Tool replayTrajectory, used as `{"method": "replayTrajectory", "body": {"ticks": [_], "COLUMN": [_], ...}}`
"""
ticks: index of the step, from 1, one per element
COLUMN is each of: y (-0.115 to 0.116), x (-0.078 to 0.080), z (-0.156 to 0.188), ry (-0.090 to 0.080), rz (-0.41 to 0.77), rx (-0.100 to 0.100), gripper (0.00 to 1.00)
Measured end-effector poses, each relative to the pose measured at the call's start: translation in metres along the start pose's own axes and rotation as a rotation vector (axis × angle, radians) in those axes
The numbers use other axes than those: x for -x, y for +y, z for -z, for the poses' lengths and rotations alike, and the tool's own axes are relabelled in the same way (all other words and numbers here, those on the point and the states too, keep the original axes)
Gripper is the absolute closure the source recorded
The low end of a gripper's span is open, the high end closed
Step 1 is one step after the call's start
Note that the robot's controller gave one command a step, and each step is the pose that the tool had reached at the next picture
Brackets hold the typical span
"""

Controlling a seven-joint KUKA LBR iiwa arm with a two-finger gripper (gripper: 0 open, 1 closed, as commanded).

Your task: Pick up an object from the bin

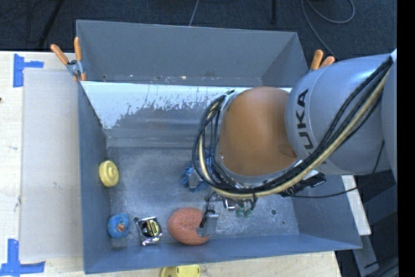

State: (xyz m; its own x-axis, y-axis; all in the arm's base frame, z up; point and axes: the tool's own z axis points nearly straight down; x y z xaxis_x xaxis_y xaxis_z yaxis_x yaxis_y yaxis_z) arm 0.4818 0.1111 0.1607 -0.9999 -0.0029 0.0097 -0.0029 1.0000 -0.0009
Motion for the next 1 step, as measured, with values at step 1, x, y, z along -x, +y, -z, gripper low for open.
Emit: {"method": "replayTrajectory", "body": {"ticks": [1], "y": [-0.0006], "x": [0.0019], "z": [0.0038], "ry": [-0.008], "rz": [-0.004], "rx": [0.001], "gripper": [0.0]}}
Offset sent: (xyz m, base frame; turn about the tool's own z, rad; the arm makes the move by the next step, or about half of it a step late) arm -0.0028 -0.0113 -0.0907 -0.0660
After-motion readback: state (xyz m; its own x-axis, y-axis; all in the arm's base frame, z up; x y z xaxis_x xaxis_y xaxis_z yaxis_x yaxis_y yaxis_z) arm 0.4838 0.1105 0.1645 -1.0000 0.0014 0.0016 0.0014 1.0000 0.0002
